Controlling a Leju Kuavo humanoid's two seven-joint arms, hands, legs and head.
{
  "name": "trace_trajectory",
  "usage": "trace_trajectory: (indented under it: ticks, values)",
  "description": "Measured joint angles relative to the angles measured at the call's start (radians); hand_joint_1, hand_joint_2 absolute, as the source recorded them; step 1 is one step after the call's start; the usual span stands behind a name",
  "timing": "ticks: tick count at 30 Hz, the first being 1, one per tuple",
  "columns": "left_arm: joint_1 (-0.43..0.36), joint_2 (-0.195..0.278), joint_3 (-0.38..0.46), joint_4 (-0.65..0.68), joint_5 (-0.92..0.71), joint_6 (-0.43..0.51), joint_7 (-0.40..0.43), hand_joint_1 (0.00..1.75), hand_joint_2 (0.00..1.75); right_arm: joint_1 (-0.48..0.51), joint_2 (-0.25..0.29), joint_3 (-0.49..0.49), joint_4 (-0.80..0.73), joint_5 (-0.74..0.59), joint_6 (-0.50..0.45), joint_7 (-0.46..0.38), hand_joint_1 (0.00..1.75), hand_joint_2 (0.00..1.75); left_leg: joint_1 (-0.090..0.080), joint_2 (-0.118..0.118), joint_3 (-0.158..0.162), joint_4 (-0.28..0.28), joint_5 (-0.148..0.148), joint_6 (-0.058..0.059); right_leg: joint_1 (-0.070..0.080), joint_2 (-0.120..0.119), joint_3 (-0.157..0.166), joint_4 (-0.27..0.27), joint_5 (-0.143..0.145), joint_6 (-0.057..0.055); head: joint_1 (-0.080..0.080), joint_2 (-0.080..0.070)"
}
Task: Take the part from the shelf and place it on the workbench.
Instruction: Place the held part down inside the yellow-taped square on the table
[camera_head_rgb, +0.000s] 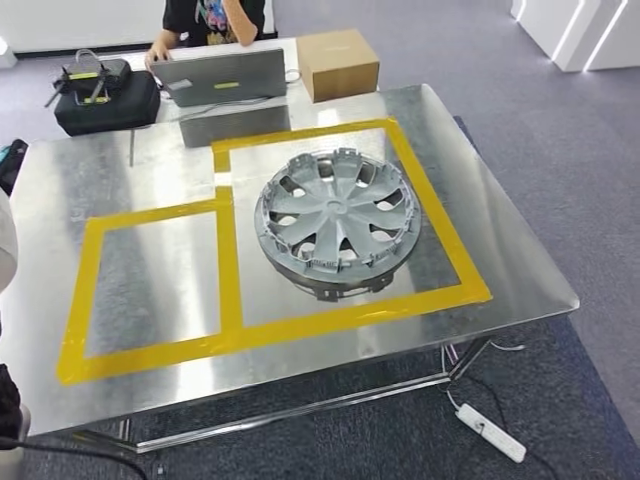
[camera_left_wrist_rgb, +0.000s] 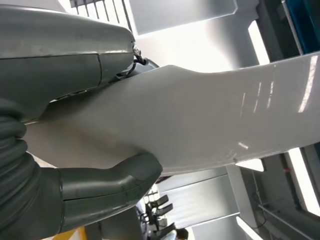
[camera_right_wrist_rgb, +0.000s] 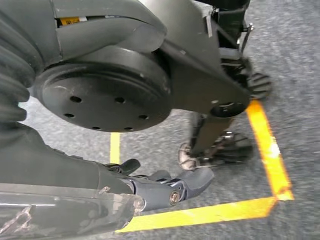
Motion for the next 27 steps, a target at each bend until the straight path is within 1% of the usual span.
trace_trajectory:
  ticks: [1,3,4,5,6,7,8,9,10,11,12,13,14,15,17,19,20,24,27]
  values:
    - [0.003,-0.001,0.000,0.001,0.001,0.001,0.003,1.75,1.75,0.000,0.000,-0.001,0.000,0.001,-0.001,0.000,0.00,1.75,-0.001,0.001,-0.002,-0.015,0.024,0.002,0.002,0.002,0.004,-0.001,-0.013,0.006,-0.001,0.000]
    - [0.002,-0.002,0.000,0.001,0.000,0.002,0.010,1.75,1.75,-0.001,0.001,-0.001,0.000,0.003,-0.002,0.001,0.00,1.75,0.000,-0.001,0.007,-0.018,0.026,0.008,0.003,0.002,0.016,-0.010,-0.031,0.017,0.000,0.000]
    - [0.000,-0.003,-0.001,0.001,-0.005,0.004,0.012,1.75,1.75,-0.002,0.001,-0.001,0.000,0.005,-0.002,0.001,0.00,1.75,0.003,-0.002,0.014,-0.021,0.024,0.014,0.004,-0.001,0.020,-0.005,-0.039,0.022,0.001,0.000]
    - [-0.003,-0.002,-0.001,0.001,-0.015,0.007,0.015,1.75,1.75,-0.004,0.001,-0.001,0.000,0.008,-0.001,0.001,0.00,1.75,0.005,-0.001,0.022,-0.024,0.022,0.021,0.004,-0.004,0.012,0.019,-0.054,0.029,0.003,0.000]
    - [-0.006,-0.002,-0.001,0.003,-0.030,0.012,0.018,1.75,1.75,-0.005,0.001,-0.001,0.000,0.010,-0.001,0.001,0.00,1.75,0.007,-0.001,0.030,-0.026,0.017,0.026,0.003,-0.007,-0.012,0.066,-0.075,0.034,0.005,0.000]
    - [-0.010,-0.001,-0.002,0.005,-0.050,0.020,0.023,1.75,1.75,-0.006,0.001,-0.001,0.000,0.012,0.000,0.001,0.00,1.75,0.006,0.000,0.036,-0.026,0.010,0.030,0.003,-0.010,-0.050,0.132,-0.101,0.038,0.006,0.000]
    - [-0.014,0.001,-0.004,0.009,-0.074,0.028,0.027,1.75,1.75,-0.006,0.002,-0.001,0.000,0.014,0.001,0.002,0.00,1.75,0.006,0.000,0.043,-0.026,0.003,0.032,0.002,-0.012,-0.095,0.200,-0.122,0.041,0.006,0.000]
    - [-0.017,0.005,-0.006,0.015,-0.097,0.035,0.033,1.75,1.75,-0.006,0.002,-0.001,0.000,0.016,0.001,0.002,0.00,1.75,0.005,-0.002,0.050,-0.026,-0.005,0.033,0.001,-0.013,-0.134,0.248,-0.127,0.042,0.006,0.000]
    - [-0.020,0.009,-0.008,0.022,-0.115,0.041,0.037,1.75,1.75,-0.006,0.002,-0.001,0.000,0.018,0.002,0.003,0.00,1.75,0.004,-0.003,0.059,-0.026,-0.013,0.033,0.002,-0.013,-0.158,0.263,-0.111,0.042,0.006,0.000]
    - [-0.023,0.013,-0.010,0.029,-0.129,0.045,0.041,1.75,1.75,-0.005,0.001,-0.001,0.000,0.019,0.002,0.004,0.00,1.75,0.003,-0.005,0.070,-0.026,-0.021,0.033,0.002,-0.013,-0.164,0.239,-0.073,0.039,0.006,0.000]
    - [-0.027,0.017,-0.011,0.036,-0.136,0.047,0.043,1.75,1.75,-0.005,0.001,-0.001,0.000,0.019,0.002,0.004,0.00,1.75,0.002,-0.006,0.083,-0.026,-0.030,0.032,0.003,-0.013,-0.152,0.181,-0.020,0.035,0.006,0.000]
    - [-0.031,0.020,-0.011,0.042,-0.139,0.049,0.044,1.75,1.75,-0.005,0.001,-0.001,0.000,0.020,0.002,0.004,0.00,1.75,0.001,-0.006,0.095,-0.027,-0.038,0.030,0.004,-0.013,-0.132,0.118,0.026,0.030,0.006,0.000]
    - [-0.035,0.022,-0.012,0.047,-0.140,0.050,0.045,1.75,1.75,-0.005,0.001,-0.001,0.000,0.020,0.002,0.004,0.00,1.75,0.000,-0.007,0.103,-0.027,-0.045,0.027,0.006,-0.012,-0.111,0.061,0.059,0.024,0.005,0.000]
    - [-0.038,0.024,-0.014,0.052,-0.141,0.051,0.046,1.75,1.75,-0.006,0.001,-0.001,0.000,0.020,0.002,0.005,0.00,1.75,-0.001,-0.008,0.108,-0.028,-0.048,0.023,0.008,-0.012,-0.097,0.024,0.077,0.020,0.004,0.000]
    - [-0.042,0.029,-0.016,0.060,-0.152,0.052,0.050,1.75,1.75,-0.007,0.002,-0.001,0.000,0.021,0.002,0.006,0.00,1.75,-0.003,-0.009,0.109,-0.029,-0.051,0.022,0.008,-0.010,-0.087,0.003,0.081,0.019,0.001,0.000]
    - [-0.048,0.036,-0.021,0.073,-0.177,0.055,0.063,1.75,1.75,-0.007,0.002,-0.001,0.000,0.022,0.003,0.007,0.00,1.75,-0.003,-0.008,0.110,-0.033,-0.050,0.026,0.008,-0.008,-0.089,0.001,0.083,0.021,0.000,0.000]
    - [-0.052,0.040,-0.025,0.082,-0.191,0.056,0.071,1.75,1.75,-0.007,0.003,-0.002,0.000,0.023,0.003,0.007,0.00,1.75,-0.003,-0.008,0.111,-0.036,-0.049,0.025,0.008,-0.007,-0.089,0.001,0.082,0.020,0.000,0.000]
    - [-0.067,0.059,-0.046,0.132,-0.260,0.074,0.099,1.75,1.75,-0.008,0.004,-0.002,0.000,0.027,0.004,0.009,0.00,1.75,-0.003,-0.007,0.115,-0.046,-0.047,0.019,0.009,-0.006,-0.090,0.001,0.078,0.013,0.000,0.000]
    - [-0.072,0.084,-0.071,0.172,-0.359,0.099,0.127,1.75,1.75,-0.008,0.005,-0.002,0.000,0.030,0.004,0.016,0.00,1.75,-0.003,-0.007,0.115,-0.049,-0.044,0.012,0.009,-0.006,-0.090,0.001,0.079,0.011,0.000,0.000]
